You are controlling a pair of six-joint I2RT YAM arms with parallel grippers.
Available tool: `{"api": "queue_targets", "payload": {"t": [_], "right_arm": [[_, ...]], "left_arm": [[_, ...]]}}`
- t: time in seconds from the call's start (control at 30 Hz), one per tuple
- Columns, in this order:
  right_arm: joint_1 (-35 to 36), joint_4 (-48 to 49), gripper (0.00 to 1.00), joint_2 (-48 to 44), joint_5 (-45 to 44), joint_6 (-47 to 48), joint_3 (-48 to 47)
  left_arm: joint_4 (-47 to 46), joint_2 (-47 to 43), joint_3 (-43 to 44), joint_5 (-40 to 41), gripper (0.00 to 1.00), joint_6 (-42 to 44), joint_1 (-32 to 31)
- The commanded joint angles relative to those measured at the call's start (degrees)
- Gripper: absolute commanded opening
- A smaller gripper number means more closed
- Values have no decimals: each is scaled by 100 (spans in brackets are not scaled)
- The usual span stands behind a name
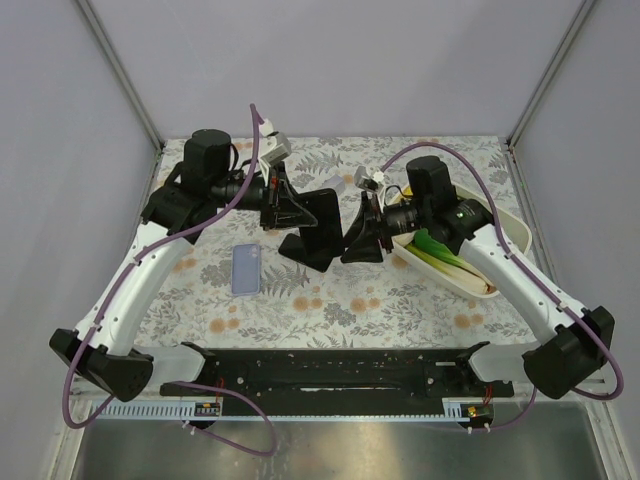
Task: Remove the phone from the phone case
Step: Remove the phone case from the phone.
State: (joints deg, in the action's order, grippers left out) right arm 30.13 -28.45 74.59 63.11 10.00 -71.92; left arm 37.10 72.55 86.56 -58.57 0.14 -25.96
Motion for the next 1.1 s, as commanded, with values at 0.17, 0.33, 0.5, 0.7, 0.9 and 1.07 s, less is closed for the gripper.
{"api": "queue_targets", "payload": {"t": [0.17, 0.33, 0.5, 0.7, 0.9, 1.07], "right_arm": [[160, -91, 40, 135, 105, 318, -349], [283, -187, 26, 162, 254, 511, -401], [502, -730, 0, 135, 116, 1178, -594], [880, -1768, 0, -49, -212, 2365, -911], [1065, -2559, 0, -251, -343, 3139, -1315], [1153, -2973, 0, -462, -405, 3482, -1588]], "left_arm": [[-555, -40, 168, -392, 0, -164, 29], [-738, -39, 37, -577, 0, -321, 29], [-1407, -127, -394, -384, 0, -875, 20], [-2074, -136, -719, 231, 0, -1814, 29], [-2970, 39, -1220, 556, 0, -3131, 47], [-3683, 250, -1633, 689, 0, -4196, 91]]}}
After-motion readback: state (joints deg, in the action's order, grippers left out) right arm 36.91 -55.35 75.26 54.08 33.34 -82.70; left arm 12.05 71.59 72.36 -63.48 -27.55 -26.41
